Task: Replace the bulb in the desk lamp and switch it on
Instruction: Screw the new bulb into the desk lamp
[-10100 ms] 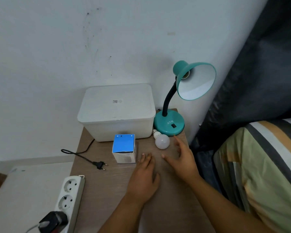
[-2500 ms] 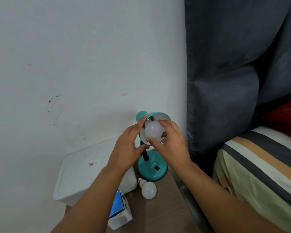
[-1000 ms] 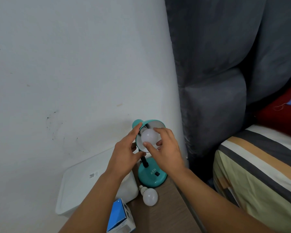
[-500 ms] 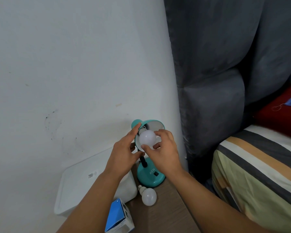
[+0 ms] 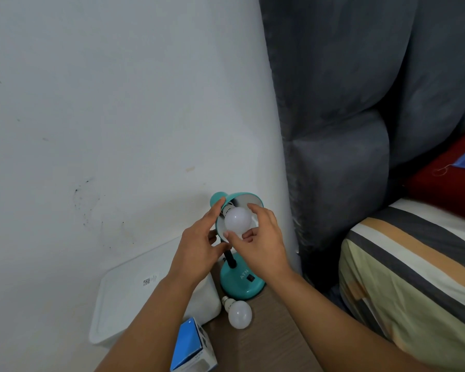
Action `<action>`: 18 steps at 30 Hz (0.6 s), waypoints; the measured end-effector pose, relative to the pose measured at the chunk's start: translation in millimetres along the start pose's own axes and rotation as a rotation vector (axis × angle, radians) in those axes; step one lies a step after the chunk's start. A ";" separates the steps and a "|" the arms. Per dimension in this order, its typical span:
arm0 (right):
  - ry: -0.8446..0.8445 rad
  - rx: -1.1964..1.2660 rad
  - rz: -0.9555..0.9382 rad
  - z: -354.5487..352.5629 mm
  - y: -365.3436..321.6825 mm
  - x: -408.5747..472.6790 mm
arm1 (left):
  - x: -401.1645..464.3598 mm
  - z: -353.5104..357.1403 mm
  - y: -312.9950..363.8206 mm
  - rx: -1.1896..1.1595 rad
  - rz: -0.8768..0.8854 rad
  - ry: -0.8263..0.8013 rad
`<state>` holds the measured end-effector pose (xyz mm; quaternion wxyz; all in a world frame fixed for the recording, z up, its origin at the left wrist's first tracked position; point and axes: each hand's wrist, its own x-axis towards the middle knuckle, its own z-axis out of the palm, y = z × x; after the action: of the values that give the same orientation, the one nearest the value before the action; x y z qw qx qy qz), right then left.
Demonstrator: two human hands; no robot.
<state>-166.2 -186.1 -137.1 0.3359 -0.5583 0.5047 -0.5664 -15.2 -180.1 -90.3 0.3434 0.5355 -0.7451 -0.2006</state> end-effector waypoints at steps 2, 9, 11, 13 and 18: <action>-0.026 -0.011 -0.043 -0.3 3.0 -2.3 | 0.1 0.2 -0.1 -0.015 -0.006 -0.005; 0.031 -0.051 0.051 -1.5 -0.3 0.6 | -0.3 0.1 -0.7 0.000 -0.002 0.003; 0.012 -0.030 0.023 -2.1 0.6 -1.0 | -0.6 0.4 -0.5 0.002 0.004 0.004; -0.020 -0.025 -0.023 -3.6 3.0 -2.3 | -0.7 0.8 -0.4 0.007 0.003 0.007; -0.043 -0.028 -0.058 -3.6 8.7 -2.3 | -0.5 1.0 -0.6 0.016 -0.010 0.007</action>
<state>-171.0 -185.5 -145.5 0.3220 -0.5894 0.4887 -0.5568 -15.4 -179.9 -91.5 0.3405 0.5426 -0.7428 -0.1945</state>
